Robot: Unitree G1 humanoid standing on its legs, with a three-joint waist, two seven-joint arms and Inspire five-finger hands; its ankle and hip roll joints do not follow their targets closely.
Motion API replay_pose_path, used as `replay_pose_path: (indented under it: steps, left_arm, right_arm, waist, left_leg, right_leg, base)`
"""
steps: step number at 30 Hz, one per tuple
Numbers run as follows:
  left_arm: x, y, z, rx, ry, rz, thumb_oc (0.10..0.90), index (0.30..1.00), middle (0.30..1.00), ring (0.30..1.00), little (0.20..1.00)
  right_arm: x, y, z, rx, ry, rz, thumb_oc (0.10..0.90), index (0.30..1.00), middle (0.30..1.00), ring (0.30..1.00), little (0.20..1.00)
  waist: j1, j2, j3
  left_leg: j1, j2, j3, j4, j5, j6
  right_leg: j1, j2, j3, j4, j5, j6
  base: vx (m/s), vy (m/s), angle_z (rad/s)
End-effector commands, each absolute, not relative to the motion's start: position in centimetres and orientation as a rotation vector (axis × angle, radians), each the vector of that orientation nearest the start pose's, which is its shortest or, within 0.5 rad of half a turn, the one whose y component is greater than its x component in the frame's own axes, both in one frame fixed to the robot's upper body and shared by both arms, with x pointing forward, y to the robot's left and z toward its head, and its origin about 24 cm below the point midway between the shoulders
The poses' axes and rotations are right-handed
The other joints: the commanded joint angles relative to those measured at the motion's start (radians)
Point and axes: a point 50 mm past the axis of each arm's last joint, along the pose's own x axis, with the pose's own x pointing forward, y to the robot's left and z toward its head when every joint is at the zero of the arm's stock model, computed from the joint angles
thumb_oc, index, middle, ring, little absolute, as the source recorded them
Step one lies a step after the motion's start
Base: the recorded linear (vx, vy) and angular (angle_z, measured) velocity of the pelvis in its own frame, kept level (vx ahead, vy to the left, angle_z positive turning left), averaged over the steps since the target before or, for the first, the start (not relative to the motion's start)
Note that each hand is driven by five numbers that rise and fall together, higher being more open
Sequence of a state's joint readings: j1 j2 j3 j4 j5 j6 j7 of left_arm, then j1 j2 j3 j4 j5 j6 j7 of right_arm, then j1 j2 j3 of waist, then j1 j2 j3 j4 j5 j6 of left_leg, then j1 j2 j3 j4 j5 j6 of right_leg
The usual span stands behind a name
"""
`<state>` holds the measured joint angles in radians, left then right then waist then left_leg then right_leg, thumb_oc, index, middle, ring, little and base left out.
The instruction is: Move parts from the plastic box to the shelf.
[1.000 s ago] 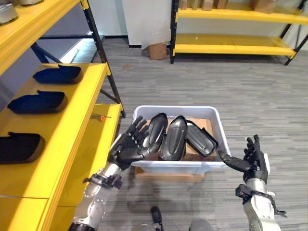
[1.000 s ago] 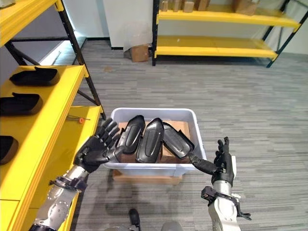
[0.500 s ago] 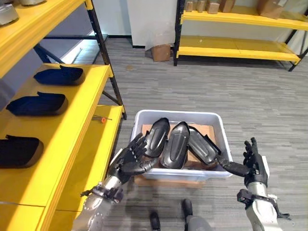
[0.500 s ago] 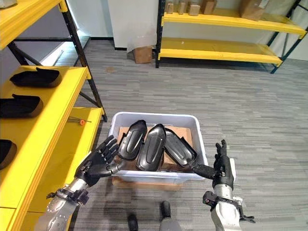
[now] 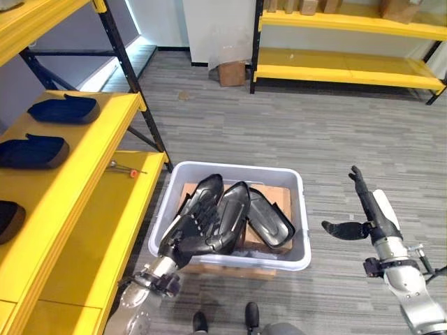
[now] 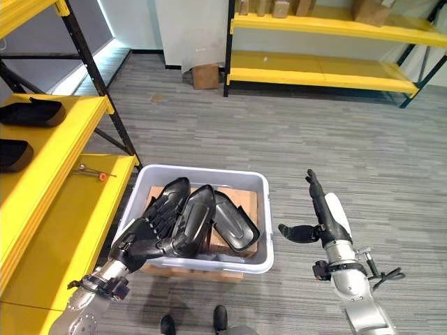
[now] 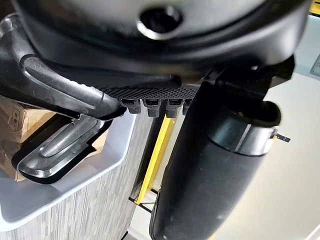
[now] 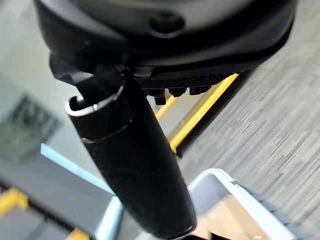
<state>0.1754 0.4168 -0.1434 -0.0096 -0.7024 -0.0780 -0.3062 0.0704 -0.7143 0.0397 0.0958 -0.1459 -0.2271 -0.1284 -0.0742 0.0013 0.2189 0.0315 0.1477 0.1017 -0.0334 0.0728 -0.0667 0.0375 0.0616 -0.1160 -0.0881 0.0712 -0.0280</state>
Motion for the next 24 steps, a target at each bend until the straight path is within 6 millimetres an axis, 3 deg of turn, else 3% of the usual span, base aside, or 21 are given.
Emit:
replay_pose_path:
  steps: [1, 3, 5, 9, 10, 14, 19, 22, 24]
  left_arm:
    - [23.3, 19.8, 7.3, -0.287, -0.163, -0.402, 0.9, 1.0, 1.0, 1.0, 1.0]
    - [23.5, 20.3, 7.8, -0.26, -0.203, -0.364, 0.9, 1.0, 1.0, 1.0, 1.0]
    - [23.5, 20.4, 7.9, -0.275, -0.209, -0.353, 0.9, 1.0, 1.0, 1.0, 1.0]
    - [23.3, 20.6, 8.2, -0.303, -0.231, -0.382, 0.9, 1.0, 1.0, 1.0, 1.0]
    - [23.1, 20.3, 8.1, -0.352, -0.221, -0.449, 0.9, 1.0, 1.0, 1.0, 1.0]
    - [23.5, 20.6, 8.2, -0.38, -0.245, -0.393, 0.9, 1.0, 1.0, 1.0, 1.0]
    - [24.4, 21.3, 8.5, -0.415, -0.29, -0.287, 0.9, 1.0, 1.0, 1.0, 1.0]
    - [25.1, 21.6, 10.5, -0.343, -0.387, -0.188, 0.9, 1.0, 1.0, 1.0, 1.0]
    - [25.2, 21.6, 10.8, -0.339, -0.4, -0.187, 0.9, 1.0, 1.0, 1.0, 1.0]
  right_arm:
    - [25.7, -25.4, 12.7, -0.965, -0.399, 0.063, 0.9, 1.0, 1.0, 1.0, 1.0]
    - [26.1, -24.8, 13.1, -1.127, -0.415, 0.143, 0.9, 1.0, 1.0, 1.0, 1.0]
    - [26.3, -24.6, 13.0, -1.157, -0.418, 0.16, 0.9, 1.0, 1.0, 1.0, 1.0]
    - [26.5, -23.7, 12.6, -1.189, -0.426, 0.214, 0.9, 1.0, 1.0, 1.0, 1.0]
    - [26.4, -23.3, 12.4, -1.209, -0.438, 0.238, 0.9, 1.0, 1.0, 1.0, 1.0]
    - [26.4, -22.9, 12.5, -1.239, -0.442, 0.297, 0.9, 1.0, 1.0, 1.0, 1.0]
    - [26.6, -21.9, 11.9, -1.279, -0.456, 0.368, 0.9, 1.0, 1.0, 1.0, 1.0]
    - [27.7, -21.4, 11.8, -1.298, -0.448, 0.315, 0.9, 1.0, 1.0, 1.0, 1.0]
    - [27.8, -21.4, 11.8, -1.301, -0.449, 0.305, 0.9, 1.0, 1.0, 1.0, 1.0]
  waist:
    - [0.018, -0.042, -0.032]
    - [0.026, -0.041, -0.021]
    - [0.031, -0.04, -0.017]
    - [0.045, -0.029, 0.002]
    - [0.053, -0.025, 0.02]
    - [0.048, -0.028, 0.031]
    - [0.05, -0.033, 0.053]
    - [0.075, -0.047, 0.093]
    - [0.077, -0.048, 0.096]
  left_leg:
    - [0.009, -0.032, -0.009, 0.072, -0.114, 0.014]
    - [-0.05, -0.035, -0.021, 0.201, -0.089, 0.012]
    - [-0.072, -0.045, -0.038, 0.231, -0.089, 0.016]
    - [-0.097, -0.085, -0.051, 0.136, -0.072, 0.021]
    - [-0.161, -0.087, -0.059, 0.135, -0.004, 0.003]
    - [-0.186, -0.097, -0.025, 0.118, -0.033, 0.013]
    - [-0.165, -0.091, -0.013, 0.056, -0.024, 0.016]
    - [-0.168, -0.106, -0.032, 0.039, -0.026, 0.021]
    - [-0.17, -0.107, -0.034, 0.038, -0.027, 0.022]
  right_leg:
    - [-0.008, -0.086, 0.006, 0.099, -0.118, 0.06]
    - [-0.013, -0.084, 0.002, 0.112, -0.129, 0.042]
    - [-0.015, -0.08, 0.009, 0.116, -0.13, 0.038]
    - [-0.01, -0.056, 0.029, 0.113, -0.125, 0.046]
    - [0.008, -0.045, 0.038, 0.1, -0.125, 0.046]
    - [0.013, -0.059, 0.037, 0.084, -0.127, 0.052]
    - [-0.005, -0.059, 0.015, 0.085, -0.132, 0.052]
    - [-0.033, -0.055, 0.005, 0.097, -0.134, 0.053]
    - [-0.038, -0.056, 0.004, 0.099, -0.135, 0.054]
  base:
    - [0.0, -0.167, 0.01]
    - [0.0, -0.202, 0.04]
    - [0.01, -0.102, 0.07]
    - [0.05, -0.026, 0.01]
    - [0.03, 0.007, -0.1]
    - [0.01, 0.041, -0.1]
    - [0.0, 0.01, -0.11]
    - [-0.06, -0.07, 0.18]
    - [-0.05, -0.052, 0.16]
